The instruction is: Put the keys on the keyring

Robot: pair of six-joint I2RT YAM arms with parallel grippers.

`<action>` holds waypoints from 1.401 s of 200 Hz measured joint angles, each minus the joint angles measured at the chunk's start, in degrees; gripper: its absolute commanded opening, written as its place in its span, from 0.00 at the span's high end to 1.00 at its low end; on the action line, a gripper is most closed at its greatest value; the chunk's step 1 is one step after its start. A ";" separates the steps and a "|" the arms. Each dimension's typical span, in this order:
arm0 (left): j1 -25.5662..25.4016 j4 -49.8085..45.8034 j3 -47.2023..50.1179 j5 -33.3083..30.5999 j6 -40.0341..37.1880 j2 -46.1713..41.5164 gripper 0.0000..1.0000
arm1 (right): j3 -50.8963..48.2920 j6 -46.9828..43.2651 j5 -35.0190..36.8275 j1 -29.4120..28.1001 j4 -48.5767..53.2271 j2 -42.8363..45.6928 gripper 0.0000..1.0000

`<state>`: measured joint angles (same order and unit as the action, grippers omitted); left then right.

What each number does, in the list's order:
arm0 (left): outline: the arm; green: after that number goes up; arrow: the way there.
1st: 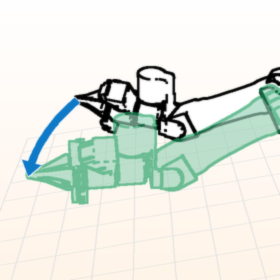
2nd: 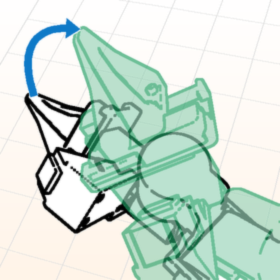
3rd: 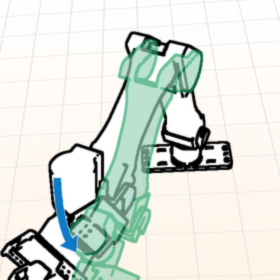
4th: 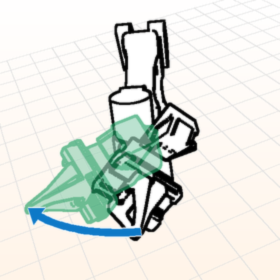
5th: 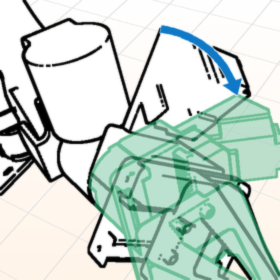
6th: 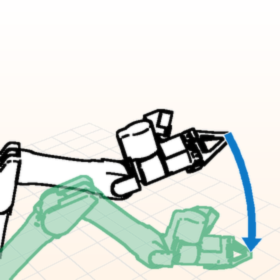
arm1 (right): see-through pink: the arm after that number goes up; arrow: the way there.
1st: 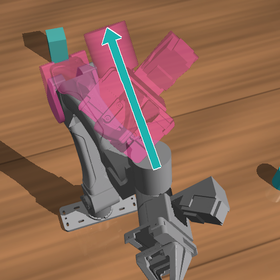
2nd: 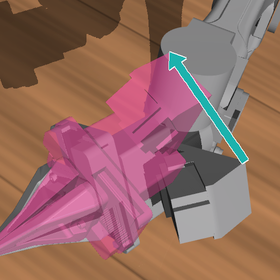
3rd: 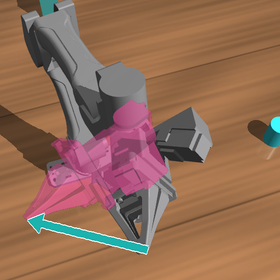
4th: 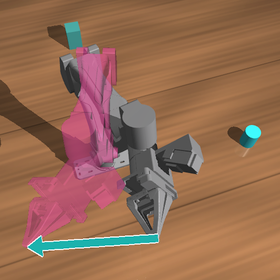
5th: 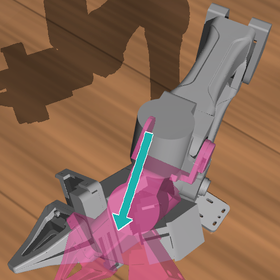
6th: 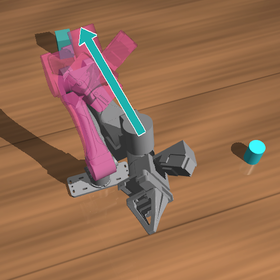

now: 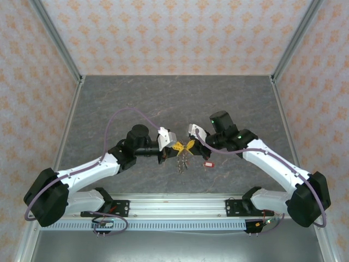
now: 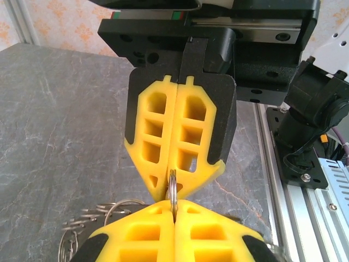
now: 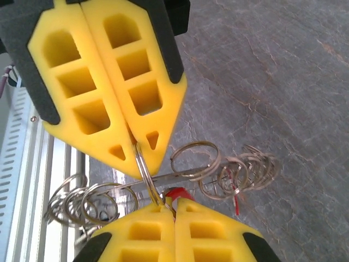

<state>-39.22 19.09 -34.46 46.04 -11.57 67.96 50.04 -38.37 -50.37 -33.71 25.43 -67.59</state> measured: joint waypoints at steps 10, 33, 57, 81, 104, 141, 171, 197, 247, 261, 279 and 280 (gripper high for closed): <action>0.00 0.00 0.07 -0.02 0.07 0.00 1.00 | -0.83 0.90 -0.74 0.24 -1.22 0.00 0.98; 0.00 0.00 0.20 -0.13 0.20 0.00 1.00 | -1.84 2.38 -2.01 0.55 -2.80 0.00 1.00; 0.00 0.00 0.22 -0.20 0.20 -0.11 1.00 | -1.88 3.85 -3.08 0.92 -3.65 -0.57 1.00; 0.11 0.20 0.46 -0.24 0.66 -0.46 1.00 | -2.03 5.73 -5.07 1.44 -4.98 -1.70 1.00; 0.52 0.26 0.55 -0.42 1.09 -0.85 1.00 | -2.16 8.48 -8.37 2.27 -7.69 -3.69 1.00; 0.72 0.26 0.57 -1.18 1.07 -1.22 1.00 | -2.97 12.09 -14.38 4.02 -11.93 -6.49 1.00; 0.72 0.20 0.94 -1.88 0.94 -1.62 1.00 | -2.97 12.66 -15.45 4.52 -12.11 -7.04 1.00; 0.63 -1.84 0.90 -2.60 -1.38 -2.27 1.00 | -2.89 11.76 -14.34 4.50 -10.12 -6.23 1.00; 0.59 -3.15 0.87 -3.02 -3.80 -2.60 1.00 | -1.05 9.40 -11.50 4.50 -5.44 -5.31 0.92; 0.59 -3.17 0.87 -3.02 -3.93 -2.60 1.00 | -0.94 9.01 -10.91 4.50 -4.98 -5.29 0.86; 0.59 -3.19 0.87 -2.99 -3.96 -2.62 1.00 | -0.90 7.82 -9.49 4.50 -4.35 -4.72 0.76; 0.59 -3.19 0.87 -2.99 -3.96 -2.62 1.00 | -0.90 7.82 -9.42 4.50 -4.31 -4.68 0.76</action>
<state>-38.63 15.90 -33.58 43.05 -15.53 65.34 49.15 -30.55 -59.79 -29.21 21.12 -72.27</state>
